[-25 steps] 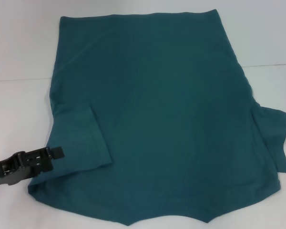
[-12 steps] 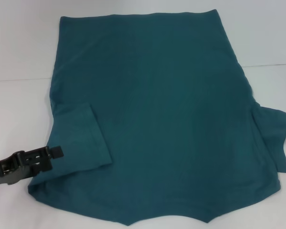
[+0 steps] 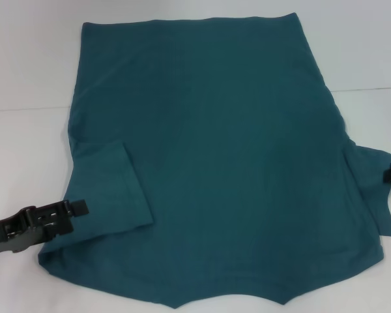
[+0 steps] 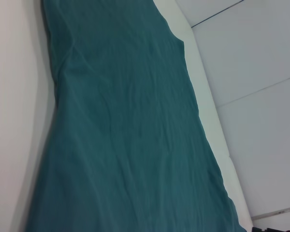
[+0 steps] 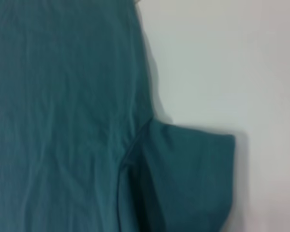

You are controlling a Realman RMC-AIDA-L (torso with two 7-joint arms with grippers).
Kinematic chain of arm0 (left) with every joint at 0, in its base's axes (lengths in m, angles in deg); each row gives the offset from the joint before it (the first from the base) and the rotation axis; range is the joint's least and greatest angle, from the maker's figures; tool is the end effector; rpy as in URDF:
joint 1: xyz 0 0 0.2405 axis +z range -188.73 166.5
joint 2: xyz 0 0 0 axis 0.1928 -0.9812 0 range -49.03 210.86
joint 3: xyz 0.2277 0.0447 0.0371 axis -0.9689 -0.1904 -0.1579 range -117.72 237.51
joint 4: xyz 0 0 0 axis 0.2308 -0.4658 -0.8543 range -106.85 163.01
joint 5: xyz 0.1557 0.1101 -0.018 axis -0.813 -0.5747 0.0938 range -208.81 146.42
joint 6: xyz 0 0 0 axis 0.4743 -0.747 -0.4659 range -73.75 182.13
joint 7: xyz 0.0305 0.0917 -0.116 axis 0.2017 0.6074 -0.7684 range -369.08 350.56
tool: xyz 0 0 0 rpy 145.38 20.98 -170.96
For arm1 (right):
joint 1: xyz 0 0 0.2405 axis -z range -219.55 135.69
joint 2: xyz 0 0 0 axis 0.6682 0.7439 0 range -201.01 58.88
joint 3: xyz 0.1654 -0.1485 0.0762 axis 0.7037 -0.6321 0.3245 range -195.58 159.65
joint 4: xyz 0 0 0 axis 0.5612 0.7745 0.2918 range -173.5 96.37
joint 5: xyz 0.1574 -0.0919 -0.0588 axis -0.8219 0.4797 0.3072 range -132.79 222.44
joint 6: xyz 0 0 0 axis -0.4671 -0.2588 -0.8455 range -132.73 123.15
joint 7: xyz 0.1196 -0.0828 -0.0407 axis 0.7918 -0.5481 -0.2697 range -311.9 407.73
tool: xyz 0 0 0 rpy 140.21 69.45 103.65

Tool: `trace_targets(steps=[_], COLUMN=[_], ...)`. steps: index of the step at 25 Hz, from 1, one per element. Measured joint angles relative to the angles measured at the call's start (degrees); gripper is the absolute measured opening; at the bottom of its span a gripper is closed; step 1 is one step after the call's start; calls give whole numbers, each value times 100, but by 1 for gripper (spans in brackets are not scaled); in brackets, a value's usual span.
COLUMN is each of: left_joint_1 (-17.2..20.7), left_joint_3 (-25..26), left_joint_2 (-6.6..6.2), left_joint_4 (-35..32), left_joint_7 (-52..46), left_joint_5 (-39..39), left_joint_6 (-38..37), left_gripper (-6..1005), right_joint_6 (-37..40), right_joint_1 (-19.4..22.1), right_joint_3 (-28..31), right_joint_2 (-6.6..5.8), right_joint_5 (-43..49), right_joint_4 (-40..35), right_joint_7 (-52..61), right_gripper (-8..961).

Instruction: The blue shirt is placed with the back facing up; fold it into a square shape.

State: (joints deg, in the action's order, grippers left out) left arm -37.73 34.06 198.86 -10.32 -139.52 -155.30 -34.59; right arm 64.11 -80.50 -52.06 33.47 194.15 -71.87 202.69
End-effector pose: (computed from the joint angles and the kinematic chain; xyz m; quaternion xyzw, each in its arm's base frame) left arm -0.2844 0.2949 0.0296 -0.6992 -0.6522 -0.2790 0.0889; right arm 0.3324 0.3654 0.1012 -0.6293 0.7181 0.0540 0.2921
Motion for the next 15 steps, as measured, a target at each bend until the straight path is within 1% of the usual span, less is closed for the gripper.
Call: trace_targets(steps=[5,15], left_joint_1=[-1,6], left_joint_3=[-1,-1], left_joint_2=[0,0], left_joint_4=[0,-1], left_joint_7=[0,12], left_joint_5=[0,0], left_joint_6=[4,20], left_gripper=[783,782], right_joint_6=[-221,-466], right_joint_1=[-96,-123], right_joint_3=[-24,2], right_joint_2=[50,170], right_joint_5=[0,-31], right_joint_4=[207,219], right_joint_7=[1,-4], right_gripper=[461,444])
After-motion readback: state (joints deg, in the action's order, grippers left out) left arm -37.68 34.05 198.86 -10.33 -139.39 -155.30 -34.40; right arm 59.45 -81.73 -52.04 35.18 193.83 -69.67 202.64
